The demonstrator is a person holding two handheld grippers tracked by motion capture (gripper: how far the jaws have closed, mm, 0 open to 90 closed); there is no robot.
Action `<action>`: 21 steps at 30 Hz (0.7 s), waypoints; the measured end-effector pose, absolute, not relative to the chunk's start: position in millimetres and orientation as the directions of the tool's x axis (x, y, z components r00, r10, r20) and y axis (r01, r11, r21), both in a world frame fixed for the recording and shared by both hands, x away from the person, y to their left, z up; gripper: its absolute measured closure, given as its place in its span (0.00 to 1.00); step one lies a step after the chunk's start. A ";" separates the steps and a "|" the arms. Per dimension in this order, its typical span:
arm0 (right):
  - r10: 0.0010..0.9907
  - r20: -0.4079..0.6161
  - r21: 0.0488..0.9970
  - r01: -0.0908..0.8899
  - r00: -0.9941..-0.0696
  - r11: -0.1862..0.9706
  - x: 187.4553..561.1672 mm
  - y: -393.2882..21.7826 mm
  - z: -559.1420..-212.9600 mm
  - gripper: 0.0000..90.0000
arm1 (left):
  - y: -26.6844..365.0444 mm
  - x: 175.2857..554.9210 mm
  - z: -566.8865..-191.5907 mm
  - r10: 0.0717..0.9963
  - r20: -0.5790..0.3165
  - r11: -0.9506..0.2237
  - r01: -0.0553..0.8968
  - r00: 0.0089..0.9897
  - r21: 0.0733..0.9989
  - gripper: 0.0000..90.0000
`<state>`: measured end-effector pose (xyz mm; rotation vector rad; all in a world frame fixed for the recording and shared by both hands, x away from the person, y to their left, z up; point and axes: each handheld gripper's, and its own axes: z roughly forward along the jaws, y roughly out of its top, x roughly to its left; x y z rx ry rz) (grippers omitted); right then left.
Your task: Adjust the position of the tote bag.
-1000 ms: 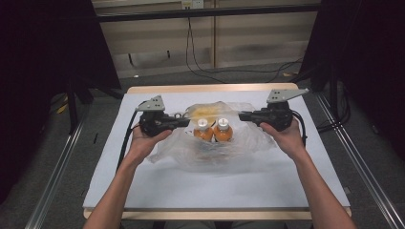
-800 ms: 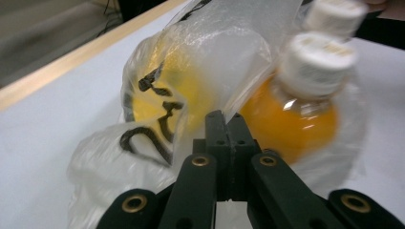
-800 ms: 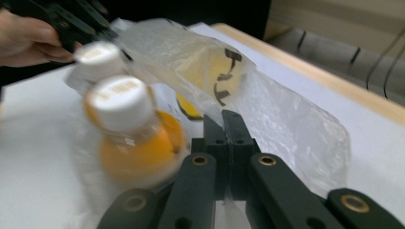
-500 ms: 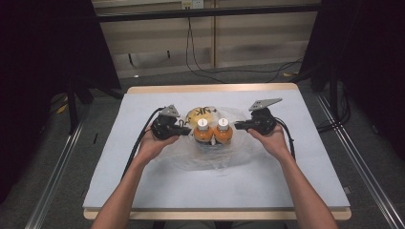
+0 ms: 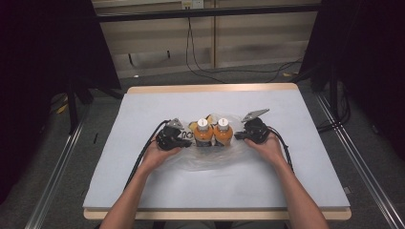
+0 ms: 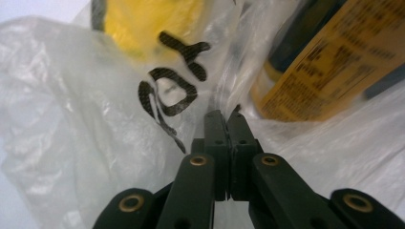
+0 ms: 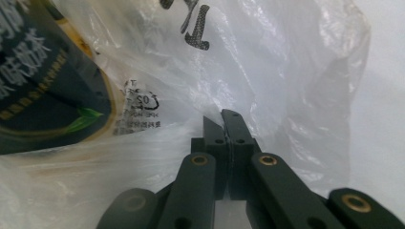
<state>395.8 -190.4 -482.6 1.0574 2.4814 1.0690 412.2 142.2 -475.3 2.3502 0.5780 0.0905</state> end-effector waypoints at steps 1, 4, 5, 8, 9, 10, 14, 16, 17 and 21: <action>0.702 0.062 0.708 0.527 -0.710 0.470 396.2 -190.7 -483.1 1.00 | 143.9 411.5 -476.8 0.439 -0.110 -0.633 0.394 0.892 0.666 0.99; 0.708 0.065 0.703 0.536 -0.703 0.468 396.8 -191.9 -484.1 1.00 | 152.1 411.6 -478.1 0.446 -0.113 -0.621 0.397 0.888 0.676 0.98; 0.709 0.067 0.701 0.539 -0.702 0.468 396.8 -192.3 -483.9 1.00 | 154.7 411.0 -477.7 0.453 -0.123 -0.619 0.410 0.883 0.670 0.97; 0.715 0.051 0.701 0.535 -0.697 0.471 394.5 -193.1 -483.6 0.97 | 163.5 409.3 -480.6 0.456 -0.140 -0.596 0.418 0.879 0.685 0.97; 0.718 0.051 0.703 0.536 -0.695 0.468 393.6 -193.5 -483.3 0.95 | 165.5 409.2 -481.9 0.460 -0.154 -0.580 0.427 0.874 0.694 0.97; 0.714 0.059 0.707 0.534 -0.697 0.463 392.6 -193.8 -483.1 0.92 | 167.0 409.4 -481.4 0.461 -0.154 -0.583 0.429 0.874 0.690 0.97; 0.707 0.101 0.735 0.531 -0.700 0.421 387.9 -200.0 -475.6 0.78 | 169.6 405.8 -469.9 0.466 -0.183 -0.522 0.436 0.866 0.733 0.79; 0.702 0.104 0.751 0.518 -0.705 0.409 384.4 -203.6 -470.0 0.72 | 171.0 401.4 -460.4 0.460 -0.166 -0.514 0.414 0.872 0.751 0.74; 0.701 0.110 0.759 0.515 -0.704 0.398 382.7 -205.6 -466.8 0.67 | 171.3 399.1 -456.0 0.459 -0.166 -0.495 0.407 0.873 0.768 0.71; 0.702 0.120 0.792 0.494 -0.702 0.359 376.0 -214.8 -453.1 0.59 | 174.9 389.9 -432.5 0.460 -0.133 -0.467 0.366 0.878 0.805 0.64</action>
